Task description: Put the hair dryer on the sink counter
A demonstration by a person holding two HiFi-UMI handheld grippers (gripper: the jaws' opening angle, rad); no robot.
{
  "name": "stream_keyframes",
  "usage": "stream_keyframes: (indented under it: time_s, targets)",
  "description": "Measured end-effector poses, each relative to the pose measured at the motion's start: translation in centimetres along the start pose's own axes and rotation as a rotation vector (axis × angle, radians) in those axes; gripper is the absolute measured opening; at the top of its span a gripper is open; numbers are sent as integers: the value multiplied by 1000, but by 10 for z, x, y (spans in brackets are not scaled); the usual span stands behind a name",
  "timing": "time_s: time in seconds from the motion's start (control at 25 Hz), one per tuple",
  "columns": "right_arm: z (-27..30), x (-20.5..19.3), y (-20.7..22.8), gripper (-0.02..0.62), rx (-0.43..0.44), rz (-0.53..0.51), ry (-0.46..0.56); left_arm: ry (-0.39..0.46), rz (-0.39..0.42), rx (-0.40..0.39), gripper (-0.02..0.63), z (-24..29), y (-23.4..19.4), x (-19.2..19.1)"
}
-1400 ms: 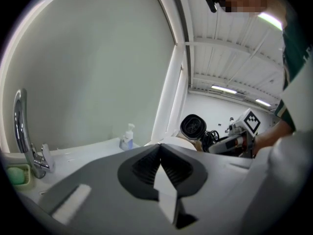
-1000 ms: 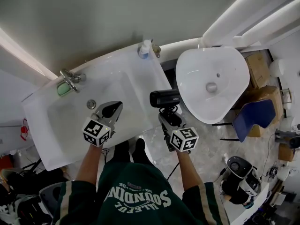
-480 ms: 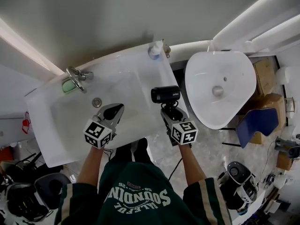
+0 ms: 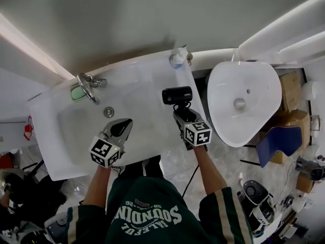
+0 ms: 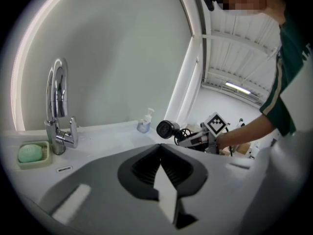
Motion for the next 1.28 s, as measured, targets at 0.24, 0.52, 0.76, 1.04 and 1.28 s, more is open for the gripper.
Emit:
stream_keyframes:
  time_s: [0.24, 0.52, 0.76, 1.04, 1.28]
  targets:
    - [37, -8, 16, 199, -9, 11, -68, -26, -9, 13, 52, -6, -7, -7]
    - [66, -12, 39, 199, -38, 11, -132, -48, -3, 18, 52, -14, -11, -12]
    - [80, -17, 52, 199, -66, 9, -178, -67, -9, 23, 52, -20, -12, -16]
    - [85, -22, 57, 199, -83, -12, -208, -77, -10, 31, 52, -26, -14, -19]
    - [89, -24, 50, 199, -75, -74, -245, -78, -16, 38, 52, -31, -11, -23]
Point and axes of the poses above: the fingertips, and each gripper's own axes: z forward along the fingers, y to its right, x out of its top, the point moved 10 cm from there along -z, backward along the fingers, and after that the axes turned 15 degrees about y, right-handed, at the moved point
